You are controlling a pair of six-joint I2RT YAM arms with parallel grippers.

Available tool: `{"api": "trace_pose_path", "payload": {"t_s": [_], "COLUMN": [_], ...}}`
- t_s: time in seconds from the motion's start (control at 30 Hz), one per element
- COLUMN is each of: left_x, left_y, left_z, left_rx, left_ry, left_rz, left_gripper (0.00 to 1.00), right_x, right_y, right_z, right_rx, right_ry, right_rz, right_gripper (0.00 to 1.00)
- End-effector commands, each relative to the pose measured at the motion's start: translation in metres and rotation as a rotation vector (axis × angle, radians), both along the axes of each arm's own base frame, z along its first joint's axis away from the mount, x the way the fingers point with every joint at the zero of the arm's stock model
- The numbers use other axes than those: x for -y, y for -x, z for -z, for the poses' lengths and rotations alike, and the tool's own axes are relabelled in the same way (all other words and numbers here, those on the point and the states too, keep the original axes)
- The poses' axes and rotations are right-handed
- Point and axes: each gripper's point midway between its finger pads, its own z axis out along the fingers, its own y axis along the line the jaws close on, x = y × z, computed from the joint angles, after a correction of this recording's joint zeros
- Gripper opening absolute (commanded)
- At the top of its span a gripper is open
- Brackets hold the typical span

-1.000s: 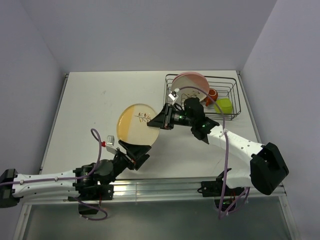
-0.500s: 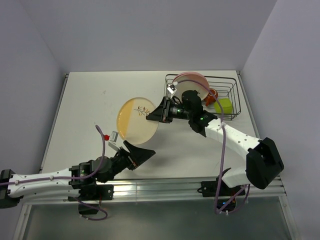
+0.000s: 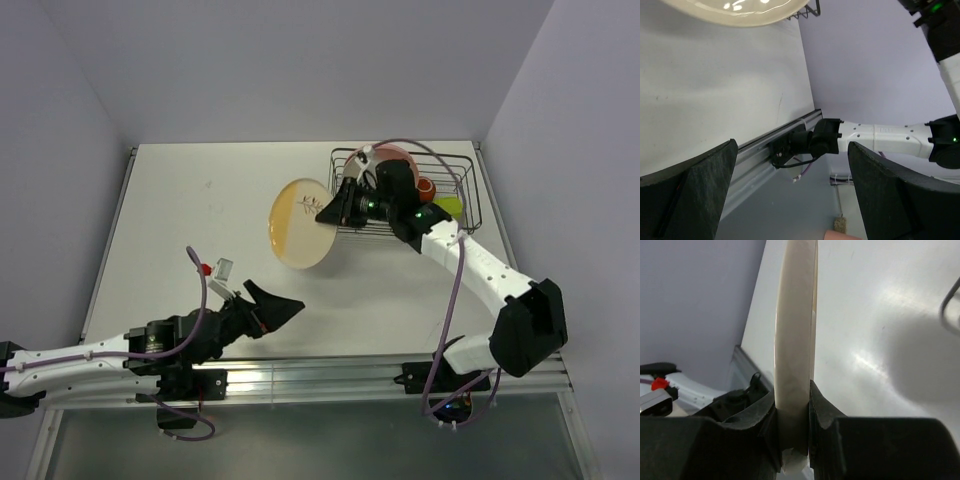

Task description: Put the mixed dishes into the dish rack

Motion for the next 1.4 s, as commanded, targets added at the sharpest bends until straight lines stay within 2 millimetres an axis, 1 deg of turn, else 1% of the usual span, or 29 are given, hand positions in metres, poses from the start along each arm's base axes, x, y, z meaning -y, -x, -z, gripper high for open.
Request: {"api": "trace_pose_path", "payload": {"t_s": [0.0, 0.03, 0.07, 0.13, 0.17, 0.23, 0.27, 0.3, 0.33, 0.4, 0.43, 0.47, 0.5, 0.53, 0.6, 0.63, 0.67, 0.7, 0.73, 0.8, 0.93, 0.97, 1.0, 1.03, 1.1, 1.13, 1.2, 1.3, 1.37], "left_x": [-0.014, -0.016, -0.017, -0.021, -0.022, -0.025, -0.026, -0.026, -0.030, -0.032, -0.038, -0.039, -0.041, -0.041, -0.038, -0.038, -0.041, -0.042, -0.043, -0.050, -0.060, -0.060, -0.053, -0.054, -0.048, -0.050, -0.051, -0.064, -0.072], "left_y": [-0.014, -0.016, -0.017, -0.021, -0.022, -0.024, -0.025, -0.026, -0.028, -0.031, -0.035, -0.037, -0.038, -0.040, -0.044, -0.046, -0.050, -0.052, -0.054, -0.061, -0.076, -0.079, -0.080, -0.086, -0.090, -0.095, -0.100, -0.106, -0.111], "left_z": [-0.009, -0.013, -0.013, -0.009, -0.012, -0.011, -0.014, -0.013, -0.011, -0.006, -0.003, 0.001, 0.002, 0.005, 0.000, -0.001, 0.000, 0.000, -0.002, -0.003, 0.006, 0.009, 0.013, 0.016, 0.018, 0.018, 0.021, 0.022, 0.017], "left_rx": [0.037, 0.044, 0.045, 0.044, 0.047, 0.056, 0.060, 0.061, 0.063, 0.064, 0.066, 0.062, 0.069, 0.082, 0.133, 0.144, 0.164, 0.175, 0.186, 0.214, 0.207, 0.212, 0.211, 0.206, 0.210, 0.206, 0.205, 0.188, 0.202], "left_ry": [-0.078, -0.083, -0.094, -0.130, -0.131, -0.156, -0.158, -0.168, -0.183, -0.213, -0.242, -0.255, -0.264, -0.277, -0.285, -0.292, -0.322, -0.339, -0.348, -0.386, -0.418, -0.426, -0.413, -0.415, -0.434, -0.447, -0.494, -0.541, -0.524], "left_rz": [-0.083, -0.093, -0.103, -0.126, -0.131, -0.147, -0.152, -0.157, -0.176, -0.195, -0.222, -0.239, -0.249, -0.252, -0.254, -0.261, -0.280, -0.288, -0.299, -0.334, -0.398, -0.396, -0.377, -0.389, -0.355, -0.368, -0.368, -0.413, -0.442], "left_gripper": [0.99, 0.99, 0.99, 0.99, 0.99, 0.99, 0.99, 0.99, 0.99, 0.99, 0.99, 0.99, 0.99, 0.99, 0.99, 0.99, 0.99, 0.99, 0.99, 0.99, 0.99, 0.99, 0.99, 0.99, 0.99, 0.99, 0.99, 0.99, 0.99], "right_x": [0.024, 0.031, 0.041, 0.051, 0.054, 0.061, 0.063, 0.064, 0.067, 0.072, 0.072, 0.073, 0.073, 0.072, 0.072, 0.071, 0.071, 0.070, 0.067, 0.066, 0.068, 0.070, 0.072, 0.073, 0.078, 0.082, 0.100, 0.117, 0.123], "right_y": [-0.027, -0.033, -0.039, -0.040, -0.035, -0.027, -0.018, -0.013, -0.009, -0.011, -0.019, -0.018, -0.018, -0.021, -0.021, -0.027, -0.024, -0.021, -0.025, -0.029, -0.066, -0.072, -0.087, -0.090, -0.105, -0.109, -0.123, -0.131, -0.135], "right_z": [-0.118, -0.125, -0.146, -0.159, -0.177, -0.185, -0.199, -0.202, -0.222, -0.230, -0.231, -0.245, -0.250, -0.261, -0.267, -0.266, -0.280, -0.284, -0.282, -0.287, -0.273, -0.269, -0.256, -0.262, -0.238, -0.235, -0.219, -0.204, -0.186], "right_rx": [0.387, 0.416, 0.499, 0.554, 0.660, 0.734, 0.852, 0.880, 0.968, 0.981, 0.999, 1.029, 1.050, 1.106, 1.130, 1.155, 1.196, 1.226, 1.252, 1.279, 1.242, 1.239, 1.205, 1.243, 1.205, 1.203, 1.154, 1.135, 1.090], "right_ry": [-0.008, 0.014, 0.037, 0.065, 0.088, 0.143, 0.187, 0.200, 0.227, 0.270, 0.301, 0.307, 0.314, 0.334, 0.353, 0.377, 0.381, 0.380, 0.398, 0.408, 0.470, 0.483, 0.506, 0.537, 0.597, 0.613, 0.668, 0.722, 0.768], "right_rz": [0.055, 0.077, 0.088, 0.071, 0.017, -0.036, -0.093, -0.120, -0.130, -0.126, -0.132, -0.131, -0.142, -0.155, -0.175, -0.193, -0.198, -0.221, -0.250, -0.246, -0.222, -0.226, -0.232, -0.244, -0.284, -0.290, -0.289, -0.304, -0.318], "right_gripper": [0.00, 0.00, 0.00, 0.00, 0.00, 0.00, 0.00, 0.00, 0.00, 0.00, 0.00, 0.00, 0.00, 0.00, 0.00, 0.00, 0.00, 0.00, 0.00, 0.00, 0.00, 0.00, 0.00, 0.00, 0.00, 0.00, 0.00, 0.00, 0.00]}}
